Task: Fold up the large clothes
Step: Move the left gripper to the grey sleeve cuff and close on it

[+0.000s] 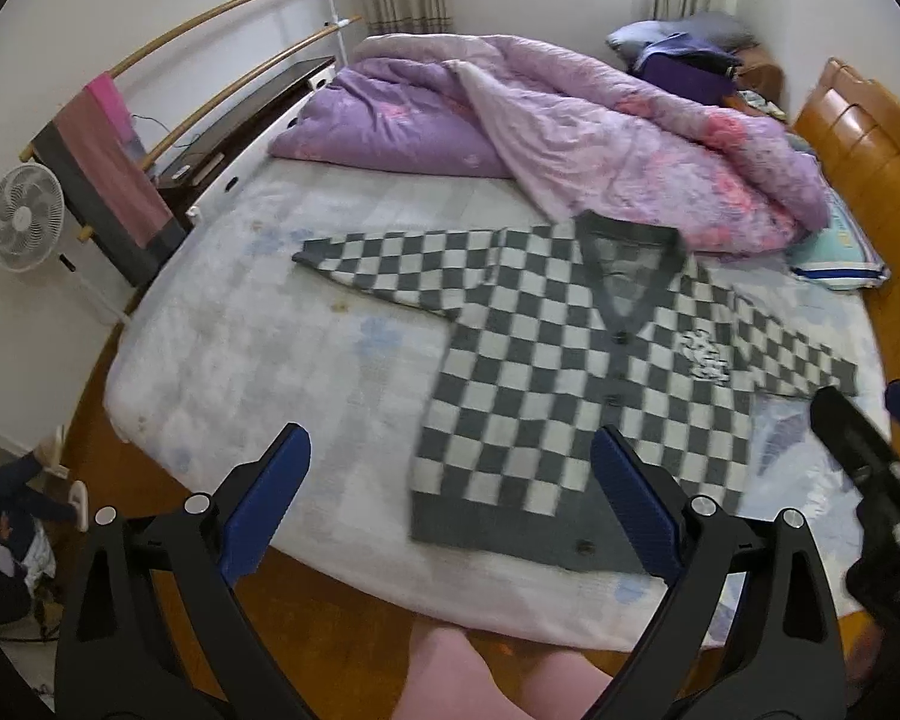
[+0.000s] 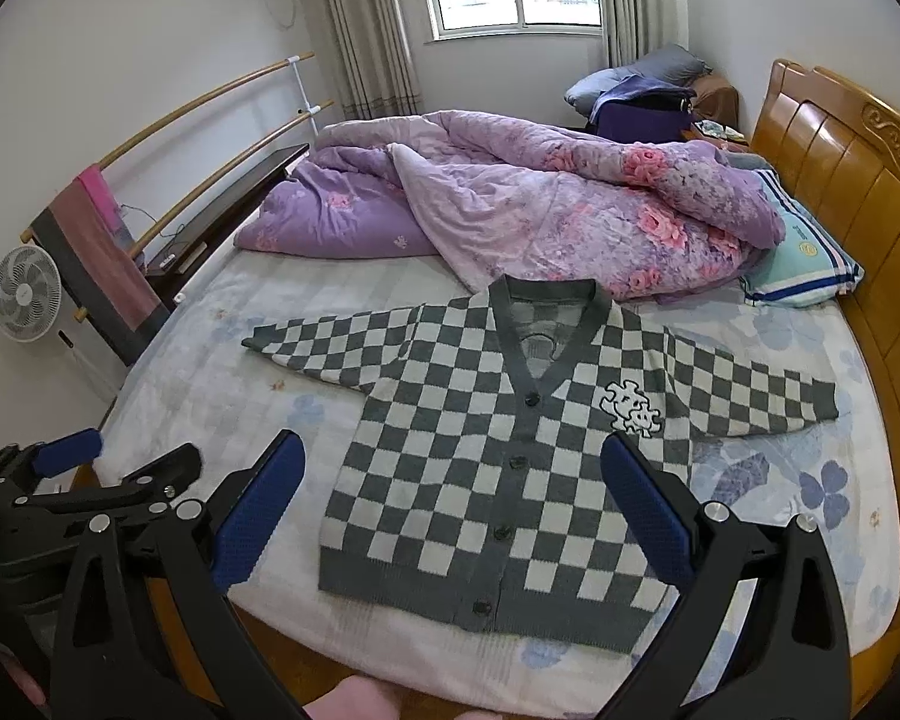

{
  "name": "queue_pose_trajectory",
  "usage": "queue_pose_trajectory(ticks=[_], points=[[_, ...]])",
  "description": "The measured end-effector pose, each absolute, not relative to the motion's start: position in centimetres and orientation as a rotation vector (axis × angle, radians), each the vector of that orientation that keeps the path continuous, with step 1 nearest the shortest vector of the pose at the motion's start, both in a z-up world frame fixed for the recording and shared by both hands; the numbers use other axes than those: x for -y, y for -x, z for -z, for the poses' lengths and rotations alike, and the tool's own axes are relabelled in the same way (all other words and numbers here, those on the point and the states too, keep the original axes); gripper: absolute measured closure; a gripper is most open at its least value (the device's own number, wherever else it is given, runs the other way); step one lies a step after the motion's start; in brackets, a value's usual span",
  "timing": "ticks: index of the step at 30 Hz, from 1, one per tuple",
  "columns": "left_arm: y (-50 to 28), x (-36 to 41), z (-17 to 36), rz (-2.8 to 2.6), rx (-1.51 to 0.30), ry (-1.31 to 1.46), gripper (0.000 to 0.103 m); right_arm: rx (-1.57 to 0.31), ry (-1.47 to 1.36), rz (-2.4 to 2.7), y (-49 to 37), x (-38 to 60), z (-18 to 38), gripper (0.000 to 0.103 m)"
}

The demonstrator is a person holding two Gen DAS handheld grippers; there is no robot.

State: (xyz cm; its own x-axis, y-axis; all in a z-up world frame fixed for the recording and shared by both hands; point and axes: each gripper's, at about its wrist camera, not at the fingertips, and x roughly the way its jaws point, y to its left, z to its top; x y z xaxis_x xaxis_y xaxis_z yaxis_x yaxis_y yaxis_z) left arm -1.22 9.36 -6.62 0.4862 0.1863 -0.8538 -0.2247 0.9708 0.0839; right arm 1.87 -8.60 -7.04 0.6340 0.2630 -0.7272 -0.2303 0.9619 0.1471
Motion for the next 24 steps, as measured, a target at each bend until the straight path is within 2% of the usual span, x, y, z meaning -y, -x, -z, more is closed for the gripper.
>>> queue_pose_trajectory(ticks=[7, 17, 24], points=[[-3.2, -15.5, 9.6, -0.236, -1.069, 0.063, 0.008, -0.865, -0.003, -0.243, -6.6, 3.8, 9.5, 0.008], [-14.2, -28.1, 16.0, -0.189, -1.182, 0.075, 0.008, -0.920, 0.026, -0.078, -15.5, -5.7, 14.4, 0.008], [-21.2, -37.5, 21.9, -0.145, -1.183, 0.236, 0.008, -1.014, -0.009, 0.048, -22.4, -11.1, 19.6, 0.008]])
